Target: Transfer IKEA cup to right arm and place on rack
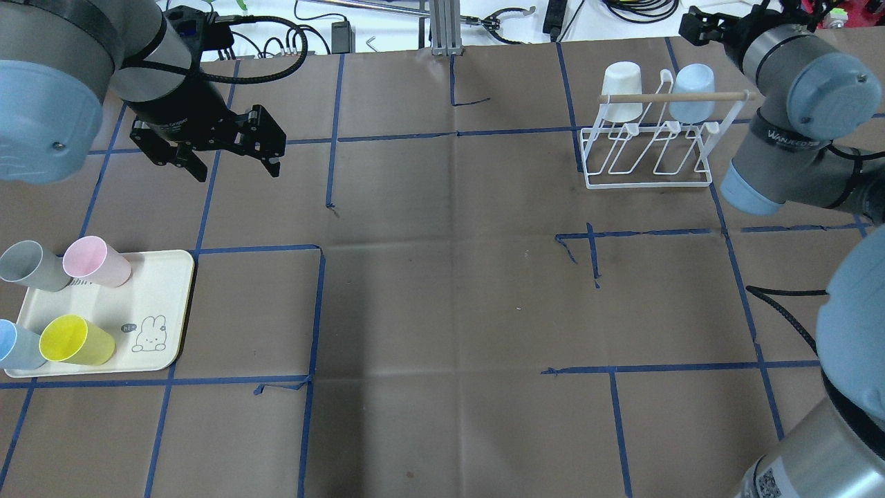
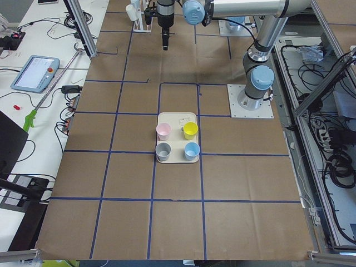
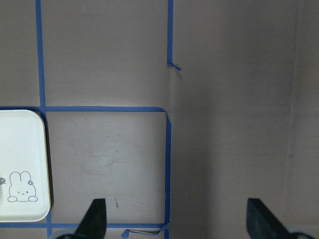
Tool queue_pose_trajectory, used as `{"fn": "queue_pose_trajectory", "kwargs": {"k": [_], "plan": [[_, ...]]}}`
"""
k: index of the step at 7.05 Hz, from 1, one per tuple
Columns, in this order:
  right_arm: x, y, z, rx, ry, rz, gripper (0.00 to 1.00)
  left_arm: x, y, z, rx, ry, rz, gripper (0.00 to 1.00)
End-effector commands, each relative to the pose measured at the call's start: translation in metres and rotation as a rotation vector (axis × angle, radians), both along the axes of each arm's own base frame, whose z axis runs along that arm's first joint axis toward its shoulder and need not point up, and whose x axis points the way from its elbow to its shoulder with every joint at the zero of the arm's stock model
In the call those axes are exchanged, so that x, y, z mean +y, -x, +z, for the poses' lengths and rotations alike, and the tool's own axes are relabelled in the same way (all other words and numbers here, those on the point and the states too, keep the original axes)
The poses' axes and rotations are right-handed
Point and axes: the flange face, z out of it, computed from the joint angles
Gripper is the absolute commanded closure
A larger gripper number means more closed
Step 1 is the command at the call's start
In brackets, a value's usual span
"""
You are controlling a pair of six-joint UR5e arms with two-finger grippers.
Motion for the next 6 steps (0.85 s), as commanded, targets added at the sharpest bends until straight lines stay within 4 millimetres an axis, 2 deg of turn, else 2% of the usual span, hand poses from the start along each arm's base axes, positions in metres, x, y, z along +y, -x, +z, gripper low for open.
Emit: {"fn": "queue_pose_trajectory", "kwargs": {"k": [1,2,3,4,5,6], "plan": [[0.019,-0.024,0.047,-0.046,-0.17,0.029,0.0,0.0,0.0,0.0,0.0,0.0,0.004,0.01],[0.027,-0.039,0.054,-0.078,-0.286,0.052,0.0,0.0,0.0,0.0,0.0,0.0,0.006,0.01],[0.035,-0.065,0.056,-0.095,-0.38,0.091,0.0,0.0,0.0,0.0,0.002,0.0,0.007,0.01],[0.045,-0.086,0.05,-0.115,-0.495,0.124,0.0,-0.001,0.0,0.0,0.002,-0.002,0.009,0.01],[0.059,-0.102,0.048,-0.138,-0.625,0.147,0.0,-0.001,0.0,0.0,0.002,-0.002,0.009,0.01],[0.08,-0.108,0.052,-0.166,-0.75,0.149,0.0,-0.001,0.0,0.0,0.002,-0.002,0.009,0.01]]}}
